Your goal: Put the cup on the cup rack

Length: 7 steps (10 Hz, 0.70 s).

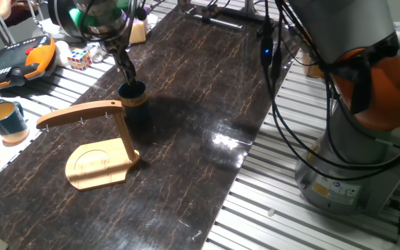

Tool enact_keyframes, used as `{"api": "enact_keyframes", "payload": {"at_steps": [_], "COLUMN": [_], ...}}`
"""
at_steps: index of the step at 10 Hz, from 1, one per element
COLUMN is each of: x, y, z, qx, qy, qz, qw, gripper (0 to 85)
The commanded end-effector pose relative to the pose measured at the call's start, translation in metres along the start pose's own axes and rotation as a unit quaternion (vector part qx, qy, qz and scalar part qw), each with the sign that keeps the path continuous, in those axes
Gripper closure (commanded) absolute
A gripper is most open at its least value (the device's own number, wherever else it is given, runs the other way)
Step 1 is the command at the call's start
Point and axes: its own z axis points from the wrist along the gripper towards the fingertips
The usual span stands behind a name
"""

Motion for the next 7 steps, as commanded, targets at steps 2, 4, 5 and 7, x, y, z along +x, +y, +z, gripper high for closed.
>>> {"api": "enact_keyframes", "payload": {"at_steps": [2,4,5,7], "x": [0.0018,0.0033,0.0034,0.0036], "y": [0.0019,0.0044,0.0062,0.0097], "z": [0.0038,0.0017,0.0006,-0.0014], "qx": [0.000,0.003,0.002,-0.003], "qy": [-0.003,-0.008,-0.012,-0.019], "qz": [0.003,0.006,0.007,0.002], "qw": [1.000,1.000,1.000,1.000], "gripper": [52.7,51.7,48.7,39.0]}}
